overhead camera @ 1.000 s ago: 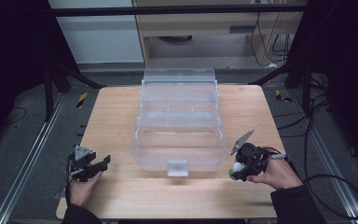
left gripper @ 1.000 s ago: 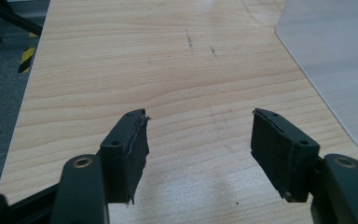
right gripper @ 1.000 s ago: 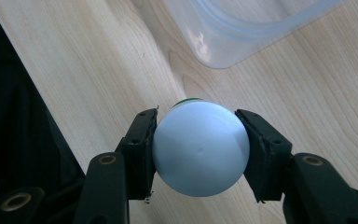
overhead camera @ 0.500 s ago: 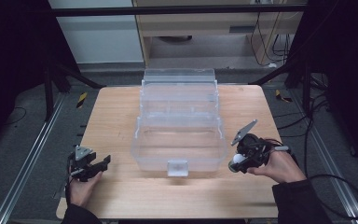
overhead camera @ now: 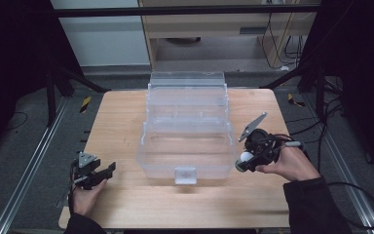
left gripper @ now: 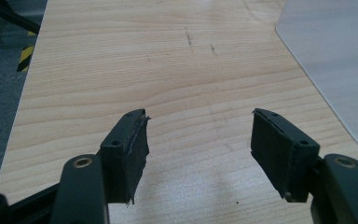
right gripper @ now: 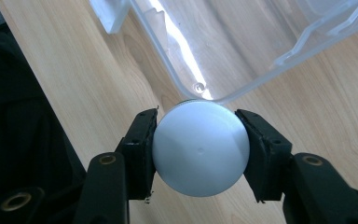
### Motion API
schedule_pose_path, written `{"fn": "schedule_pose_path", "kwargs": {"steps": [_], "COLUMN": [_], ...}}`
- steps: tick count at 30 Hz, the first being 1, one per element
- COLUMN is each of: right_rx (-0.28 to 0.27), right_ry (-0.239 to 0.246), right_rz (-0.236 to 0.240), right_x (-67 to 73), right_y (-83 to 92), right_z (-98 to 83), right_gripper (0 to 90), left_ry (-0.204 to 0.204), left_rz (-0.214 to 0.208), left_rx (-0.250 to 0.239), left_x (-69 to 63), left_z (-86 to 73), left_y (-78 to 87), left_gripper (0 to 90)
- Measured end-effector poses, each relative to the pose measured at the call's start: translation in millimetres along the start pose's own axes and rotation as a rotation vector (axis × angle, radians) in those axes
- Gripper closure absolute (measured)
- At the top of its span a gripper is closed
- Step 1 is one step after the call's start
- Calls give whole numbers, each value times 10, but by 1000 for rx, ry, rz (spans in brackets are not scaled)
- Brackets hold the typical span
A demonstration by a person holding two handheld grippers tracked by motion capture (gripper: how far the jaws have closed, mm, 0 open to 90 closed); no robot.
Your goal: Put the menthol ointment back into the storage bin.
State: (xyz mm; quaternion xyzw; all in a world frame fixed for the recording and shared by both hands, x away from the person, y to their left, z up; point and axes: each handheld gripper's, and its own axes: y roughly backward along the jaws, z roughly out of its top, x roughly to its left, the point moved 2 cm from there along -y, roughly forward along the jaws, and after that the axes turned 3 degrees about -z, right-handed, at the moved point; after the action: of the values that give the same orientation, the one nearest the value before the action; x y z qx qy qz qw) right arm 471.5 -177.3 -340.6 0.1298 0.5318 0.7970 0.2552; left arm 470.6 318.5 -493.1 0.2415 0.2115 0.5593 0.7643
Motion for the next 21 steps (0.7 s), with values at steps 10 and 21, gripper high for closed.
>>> {"fn": "schedule_pose_path", "kwargs": {"steps": [10, 21], "right_rx": [-13, -32], "right_ry": [12, 12], "right_rz": [-5, -4], "right_x": [-67, -130], "right_y": [32, -88], "right_z": [245, 426], "right_gripper": [504, 504], "left_ry": [-1, 1], "left_rz": [3, 3], "left_rx": [-1, -3], "left_x": [6, 6], "left_z": [3, 7], "left_y": [1, 4], "left_gripper": [362, 362]}}
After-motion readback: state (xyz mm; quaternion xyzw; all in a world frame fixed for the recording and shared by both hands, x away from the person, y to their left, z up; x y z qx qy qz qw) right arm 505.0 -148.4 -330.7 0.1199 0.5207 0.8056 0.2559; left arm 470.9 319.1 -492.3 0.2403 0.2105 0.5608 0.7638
